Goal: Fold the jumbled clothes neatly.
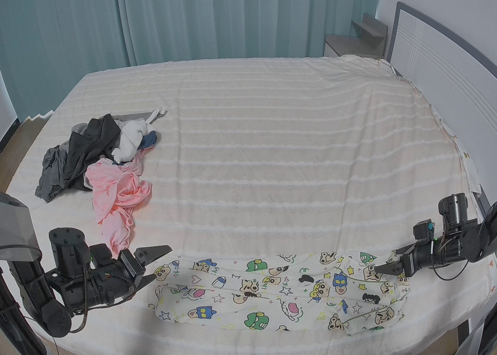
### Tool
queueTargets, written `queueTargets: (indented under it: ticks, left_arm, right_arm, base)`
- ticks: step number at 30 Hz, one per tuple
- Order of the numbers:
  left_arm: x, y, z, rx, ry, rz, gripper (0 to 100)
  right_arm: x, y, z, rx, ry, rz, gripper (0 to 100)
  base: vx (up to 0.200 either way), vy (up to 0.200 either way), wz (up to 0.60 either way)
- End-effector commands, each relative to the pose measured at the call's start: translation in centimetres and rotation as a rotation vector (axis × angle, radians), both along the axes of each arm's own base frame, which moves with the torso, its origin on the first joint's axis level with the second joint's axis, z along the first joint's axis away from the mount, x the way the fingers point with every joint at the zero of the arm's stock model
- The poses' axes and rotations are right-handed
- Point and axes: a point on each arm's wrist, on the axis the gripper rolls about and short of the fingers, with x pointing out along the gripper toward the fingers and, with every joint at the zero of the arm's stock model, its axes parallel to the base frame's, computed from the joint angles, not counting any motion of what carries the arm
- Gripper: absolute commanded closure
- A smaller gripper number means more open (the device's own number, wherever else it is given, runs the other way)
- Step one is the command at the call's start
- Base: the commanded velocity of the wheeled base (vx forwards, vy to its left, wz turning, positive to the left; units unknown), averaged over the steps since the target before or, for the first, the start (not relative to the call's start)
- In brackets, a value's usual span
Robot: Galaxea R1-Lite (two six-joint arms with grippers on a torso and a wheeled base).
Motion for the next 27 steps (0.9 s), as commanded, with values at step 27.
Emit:
queueTargets:
  ticks: [27]
  left_arm:
    - [0.1, 0.0, -1.7, 0.016, 0.07, -0.005, 0]
  right_arm:
    - [-0.4, 0.9, -5.2, 0.007, 0.109, 0.04, 0]
  base:
    - [0.0, 0.0, 0.0]
